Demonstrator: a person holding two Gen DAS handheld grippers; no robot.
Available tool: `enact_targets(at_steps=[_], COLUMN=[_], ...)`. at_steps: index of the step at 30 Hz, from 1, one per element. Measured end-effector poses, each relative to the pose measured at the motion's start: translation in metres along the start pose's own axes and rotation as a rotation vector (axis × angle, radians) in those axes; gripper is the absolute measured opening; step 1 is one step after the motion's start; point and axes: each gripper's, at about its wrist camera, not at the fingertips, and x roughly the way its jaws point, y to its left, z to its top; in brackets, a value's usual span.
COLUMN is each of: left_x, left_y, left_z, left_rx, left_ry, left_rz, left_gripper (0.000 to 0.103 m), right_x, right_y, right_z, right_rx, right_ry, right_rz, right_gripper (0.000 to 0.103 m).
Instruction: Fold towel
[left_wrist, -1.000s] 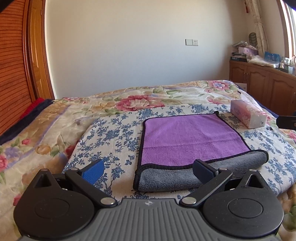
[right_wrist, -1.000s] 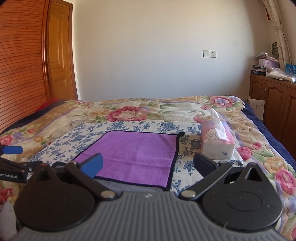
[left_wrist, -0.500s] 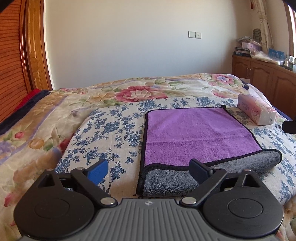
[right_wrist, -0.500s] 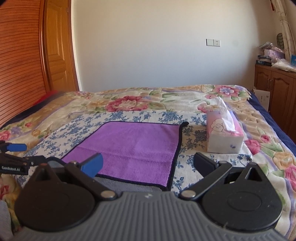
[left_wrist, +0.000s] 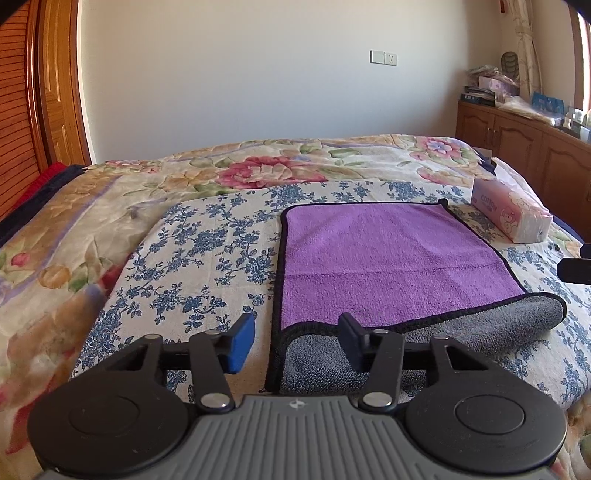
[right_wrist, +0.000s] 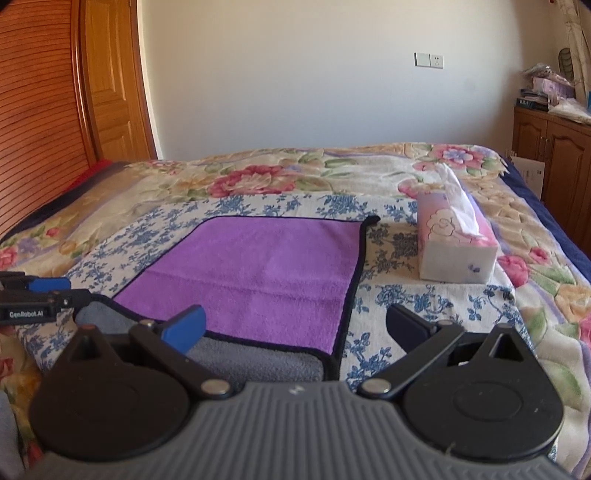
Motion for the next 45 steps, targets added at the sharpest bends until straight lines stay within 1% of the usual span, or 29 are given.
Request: enact_targets(at_steps=[2,9,11,17,22,23,25,27,28,29,30,33,35,39,44,45], left_x=[0.003,0.012,0.014,0.019,0.02,0.021,0.021,0.02,0.02,0.021,0.02,0.021,0.022,0.023,0.024,0.024], left_y=[0.0,0.006,0.008,0.011,0.014,0.014,0.014,0.013,0.012,0.012,0.011,0.012,0.012,0.011,0.01,0.011], left_z=[0.0,-0.003,-0.004,-0.006,-0.007,-0.007,-0.007,-0.008,-0.008,-0.008,-0.008,-0.008,-0.008,-0.009,-0.01,-0.01], left_rx=[-0.001,-0.03,-0.046,-0.062,-0.076,-0.079,-0.077,-0.068,-0.063,-0.061,-0.06,-0.06,-0.063,-0.06,-0.056,-0.057], left_ry=[0.013,0.064,0.081,0.11,0.116,0.115,0.116,0.108,0.106,0.105,0.104,0.104,0.107,0.111,0.117,0.117], left_rz=[-0.001,-0.003,-0.012,-0.01,-0.016,-0.017,-0.015,-0.015,-0.016,-0.015,-0.015,-0.015,-0.015,-0.012,-0.009,-0.01], left_gripper=[0.045,0.038,0.028,0.028,0.028,0.023,0.017,0.013,0.011,0.01,0.01,0.01,0.01,0.01,0.01,0.01], right_x=[0.0,0.005,0.007,0.014,0.018,0.019,0.022,0.025,0.026,0.028,0.029,0.032,0.033,0.033,0.033,0.033], right_y=[-0.001,0.0,-0.001,-0.005,-0.009,-0.01,-0.013,-0.016,-0.018,-0.02,-0.022,-0.024,-0.025,-0.024,-0.025,-0.025], right_z=[0.0,-0.001,-0.001,-0.003,-0.005,-0.006,-0.007,-0.007,-0.007,-0.007,-0.008,-0.01,-0.01,-0.01,-0.008,-0.008], right_rx=[0.001,-0.009,-0.011,0.009,0.031,0.037,0.048,0.062,0.072,0.087,0.103,0.117,0.123,0.124,0.126,0.126], right_ry=[0.004,0.02,0.034,0.083,0.119,0.131,0.149,0.164,0.173,0.188,0.201,0.225,0.235,0.245,0.258,0.259], right_rz=[0.0,-0.003,-0.002,0.004,0.014,0.017,0.021,0.028,0.037,0.049,0.06,0.061,0.07,0.091,0.111,0.11], right_gripper=[0.103,0.103,0.103,0.103,0.103,0.103,0.103,0.102,0.099,0.09,0.088,0.085,0.079,0.073,0.056,0.054])
